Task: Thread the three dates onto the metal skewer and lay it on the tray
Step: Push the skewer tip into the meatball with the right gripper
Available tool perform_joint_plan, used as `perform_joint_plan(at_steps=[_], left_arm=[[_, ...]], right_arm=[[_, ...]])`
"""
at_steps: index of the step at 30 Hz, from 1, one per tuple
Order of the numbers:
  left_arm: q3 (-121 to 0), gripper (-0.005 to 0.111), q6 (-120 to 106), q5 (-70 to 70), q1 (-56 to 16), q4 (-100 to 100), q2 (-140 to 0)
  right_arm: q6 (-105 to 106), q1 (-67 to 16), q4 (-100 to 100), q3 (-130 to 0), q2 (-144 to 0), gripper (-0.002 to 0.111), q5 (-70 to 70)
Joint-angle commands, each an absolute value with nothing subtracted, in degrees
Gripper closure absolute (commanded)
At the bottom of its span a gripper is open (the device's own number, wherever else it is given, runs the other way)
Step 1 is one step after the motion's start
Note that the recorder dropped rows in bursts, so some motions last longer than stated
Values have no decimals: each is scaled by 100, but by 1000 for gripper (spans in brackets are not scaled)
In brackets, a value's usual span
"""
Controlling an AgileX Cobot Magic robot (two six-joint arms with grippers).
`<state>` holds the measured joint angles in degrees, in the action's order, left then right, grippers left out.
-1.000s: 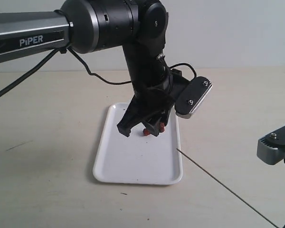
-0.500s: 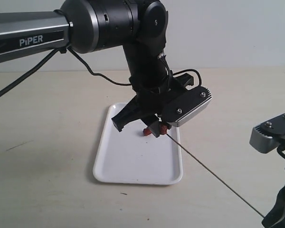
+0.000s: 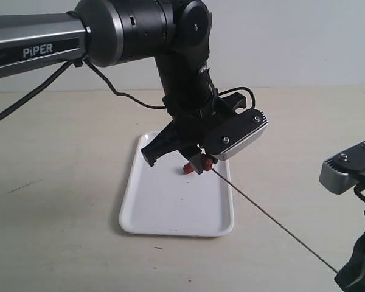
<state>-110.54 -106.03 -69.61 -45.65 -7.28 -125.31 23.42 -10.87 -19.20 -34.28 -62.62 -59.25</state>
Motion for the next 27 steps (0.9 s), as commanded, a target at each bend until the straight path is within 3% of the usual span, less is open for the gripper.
perform_joint_plan(at_steps=[1, 27], left_arm=[[-11064, 75, -10621, -6996, -4468, -777, -12446], [-11064, 75, -10777, -6996, -4456, -851, -12446]], right_arm=[[2223, -1068, -1643, -3423, -6276, 108, -6038], [2517, -1068, -2138, -3648, -6276, 108, -6019]])
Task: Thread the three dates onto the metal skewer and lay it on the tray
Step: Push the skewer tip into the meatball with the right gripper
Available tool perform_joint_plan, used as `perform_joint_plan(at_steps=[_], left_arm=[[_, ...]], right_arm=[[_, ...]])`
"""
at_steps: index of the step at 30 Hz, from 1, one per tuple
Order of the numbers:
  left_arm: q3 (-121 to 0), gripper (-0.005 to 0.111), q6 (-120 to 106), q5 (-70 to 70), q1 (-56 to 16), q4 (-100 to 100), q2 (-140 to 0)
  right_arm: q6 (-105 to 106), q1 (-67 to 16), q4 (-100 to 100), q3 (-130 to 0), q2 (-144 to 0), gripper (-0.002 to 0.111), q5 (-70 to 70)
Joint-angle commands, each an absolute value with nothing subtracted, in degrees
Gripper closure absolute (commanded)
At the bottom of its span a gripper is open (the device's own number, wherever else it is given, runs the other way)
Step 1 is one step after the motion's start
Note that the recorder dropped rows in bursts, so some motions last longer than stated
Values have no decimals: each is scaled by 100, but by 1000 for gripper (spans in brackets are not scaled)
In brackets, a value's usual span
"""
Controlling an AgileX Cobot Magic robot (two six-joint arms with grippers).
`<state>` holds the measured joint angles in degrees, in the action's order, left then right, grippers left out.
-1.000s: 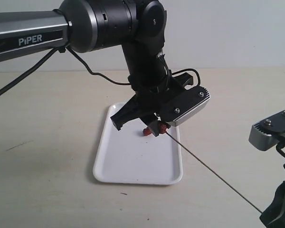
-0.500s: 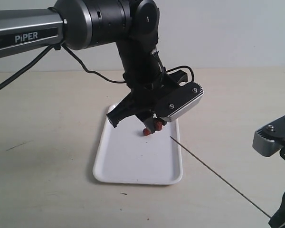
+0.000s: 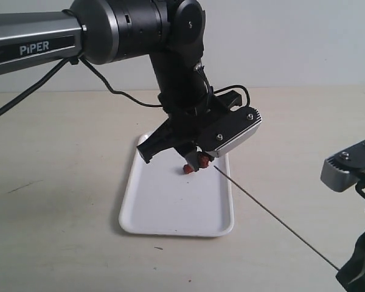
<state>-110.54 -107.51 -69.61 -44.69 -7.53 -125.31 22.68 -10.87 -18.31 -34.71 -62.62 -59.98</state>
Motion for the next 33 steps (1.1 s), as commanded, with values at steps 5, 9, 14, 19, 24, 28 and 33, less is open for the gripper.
perform_joint_plan(at_steps=[5, 9, 14, 19, 24, 28, 33], left_arm=[[-11064, 75, -10777, -6996, -4456, -851, -12446], [-11064, 75, -10791, -6996, -4456, -855, -12446], [-11064, 75, -10791, -6996, -4456, -855, -12446], [-11064, 75, -10791, -6996, -4456, -855, -12446], [-11064, 75, -10802, -6996, -4456, -855, -12446], [-11064, 75, -10801, -6996, -4456, -866, -12446], [-11064, 75, -10842, -6996, -4456, -914, -12446]], right_arm=[[2582, -1068, -2231, -3706, -6276, 108, -6094], [2544, -1068, -2112, -3706, -6276, 108, -6184], [2544, -1068, -2039, -3706, -6276, 108, -6202], [2536, -1068, -1972, -3706, -6276, 108, -6173], [2270, -1068, -1683, -3706, -6276, 108, -6173], [2252, -1068, -1657, -3706, -6276, 108, -6173], [2288, -1068, -1803, -3706, -6276, 108, -6080]])
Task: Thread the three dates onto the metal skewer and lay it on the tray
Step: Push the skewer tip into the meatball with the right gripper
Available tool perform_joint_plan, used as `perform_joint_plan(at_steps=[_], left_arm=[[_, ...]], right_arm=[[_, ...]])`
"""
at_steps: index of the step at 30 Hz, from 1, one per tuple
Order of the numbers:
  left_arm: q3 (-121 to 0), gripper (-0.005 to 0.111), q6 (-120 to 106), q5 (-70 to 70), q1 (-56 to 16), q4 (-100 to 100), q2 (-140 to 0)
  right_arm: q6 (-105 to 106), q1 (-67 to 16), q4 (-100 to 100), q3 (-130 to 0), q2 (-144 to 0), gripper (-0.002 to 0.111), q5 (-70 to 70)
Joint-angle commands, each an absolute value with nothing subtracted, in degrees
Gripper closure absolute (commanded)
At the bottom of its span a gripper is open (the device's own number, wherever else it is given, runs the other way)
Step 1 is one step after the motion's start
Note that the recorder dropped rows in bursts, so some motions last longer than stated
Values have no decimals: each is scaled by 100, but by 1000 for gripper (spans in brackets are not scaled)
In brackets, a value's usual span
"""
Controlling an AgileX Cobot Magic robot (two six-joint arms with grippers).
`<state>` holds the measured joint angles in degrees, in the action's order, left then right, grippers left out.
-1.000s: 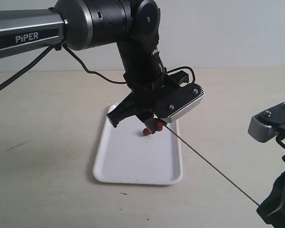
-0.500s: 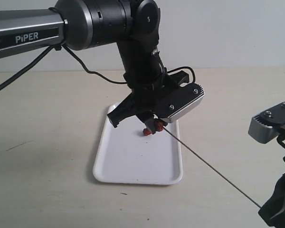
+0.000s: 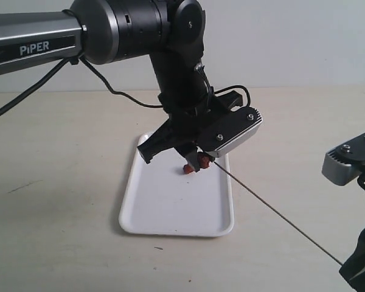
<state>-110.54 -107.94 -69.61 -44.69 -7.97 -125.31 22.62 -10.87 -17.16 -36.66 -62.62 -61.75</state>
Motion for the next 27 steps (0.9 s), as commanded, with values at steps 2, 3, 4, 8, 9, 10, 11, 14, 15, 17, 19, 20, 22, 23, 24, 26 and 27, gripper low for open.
perform_joint_plan(at_steps=[2, 3, 4, 8, 9, 10, 11, 14, 15, 17, 19, 20, 22, 23, 24, 26, 27], left_arm=[[-11064, 75, -10868, -6996, -4456, -936, -12446], [-11064, 75, -10892, -6996, -4456, -961, -12446], [-11064, 75, -10904, -6996, -4456, -962, -12446], [-11064, 75, -10902, -6996, -4456, -962, -12446], [-11064, 75, -10902, -6996, -4456, -962, -12446], [-11064, 75, -10902, -6996, -4456, -962, -12446], [-11064, 75, -10902, -6996, -4456, -962, -12446], [-11064, 75, -10902, -6996, -4456, -962, -12446], [-11064, 75, -10902, -6996, -4456, -962, -12446], [-11064, 75, -10902, -6996, -4456, -962, -12446], [-11064, 75, -10902, -6996, -4456, -972, -12446], [-11064, 75, -10902, -6996, -4456, -983, -12446], [-11064, 75, -10920, -6996, -4456, -1050, -12446], [-11064, 75, -10920, -6996, -4456, -1075, -12446], [-11064, 75, -10931, -6996, -4456, -1079, -12446], [-11064, 75, -10932, -6996, -4456, -1090, -12446], [-11064, 75, -10932, -6996, -4456, -1090, -12446]], right_arm=[[2288, -1068, -1803, -3706, -6276, 108, -6069], [2288, -1068, -1803, -3706, -6276, 108, -6069], [2288, -1068, -1803, -3706, -6276, 108, -6082], [2288, -1068, -1803, -3706, -6276, 108, -6162], [2288, -1068, -1803, -3706, -6276, 108, -6162], [2288, -1068, -1813, -3706, -6276, 108, -6162], [2288, -1068, -1836, -3706, -6276, 108, -6185], [2399, -1068, -1915, -3706, -6276, 108, -6268], [2391, -1068, -1939, -3706, -6276, 108, -6268], [2415, -1068, -1954, -3706, -6276, 108, -6239], [2415, -1068, -1954, -3706, -6276, 108, -6200], [2415, -1068, -1954, -3706, -6276, 108, -6185], [2415, -1068, -1954, -3706, -6276, 108, -6172], [2415, -1068, -1954, -3706, -6276, 108, -6172], [2415, -1068, -1954, -3706, -6276, 108, -6172], [2415, -1068, -1954, -3706, -6276, 108, -6172], [2415, -1068, -1954, -3706, -6276, 108, -6172]])
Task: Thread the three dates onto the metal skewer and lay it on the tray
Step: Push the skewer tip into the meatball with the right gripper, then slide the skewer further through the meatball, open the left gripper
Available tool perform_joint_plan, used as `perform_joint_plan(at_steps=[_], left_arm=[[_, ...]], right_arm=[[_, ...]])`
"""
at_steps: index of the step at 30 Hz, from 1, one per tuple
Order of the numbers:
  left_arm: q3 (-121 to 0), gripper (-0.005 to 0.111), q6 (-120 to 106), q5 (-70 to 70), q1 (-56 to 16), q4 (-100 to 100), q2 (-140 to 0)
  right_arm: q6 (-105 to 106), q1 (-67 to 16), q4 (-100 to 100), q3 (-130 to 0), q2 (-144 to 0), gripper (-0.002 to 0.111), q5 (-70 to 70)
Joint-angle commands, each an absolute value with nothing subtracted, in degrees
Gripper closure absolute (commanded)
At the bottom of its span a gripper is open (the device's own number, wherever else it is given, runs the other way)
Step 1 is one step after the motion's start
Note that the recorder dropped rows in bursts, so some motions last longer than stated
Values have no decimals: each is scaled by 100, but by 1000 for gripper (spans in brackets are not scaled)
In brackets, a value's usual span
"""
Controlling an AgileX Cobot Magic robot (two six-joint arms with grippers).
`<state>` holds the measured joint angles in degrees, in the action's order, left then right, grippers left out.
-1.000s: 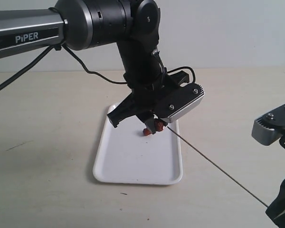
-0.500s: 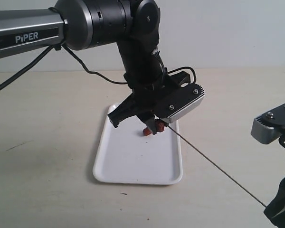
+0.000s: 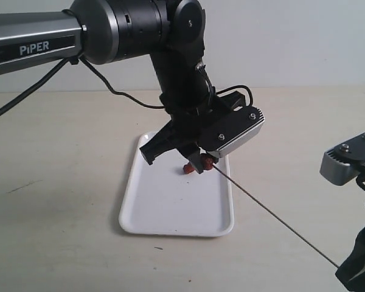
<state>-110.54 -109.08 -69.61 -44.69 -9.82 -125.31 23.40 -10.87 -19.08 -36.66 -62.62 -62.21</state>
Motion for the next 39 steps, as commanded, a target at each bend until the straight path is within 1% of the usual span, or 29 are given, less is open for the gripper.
perform_joint_plan(at_steps=[1, 9, 19, 29, 39], left_arm=[[-11064, 75, -10942, -6996, -4456, -1082, -12446], [-11064, 75, -10939, -6996, -4456, -1116, -12446], [-11064, 75, -10939, -6996, -4456, -1115, -12446], [-11064, 75, -11049, -6996, -4456, -1174, -12446], [-11064, 75, -11099, -6996, -4456, -1433, -12446]], right_arm=[[2415, -1068, -1954, -3706, -6276, 108, -6172], [2415, -1068, -1943, -3706, -6339, 108, -6065], [2435, -1068, -1981, -3706, -6900, 108, -5669], [2914, -1068, -2317, -3706, -6910, 108, -5545], [3032, -1068, -2401, -3706, -6938, 108, -5052]])
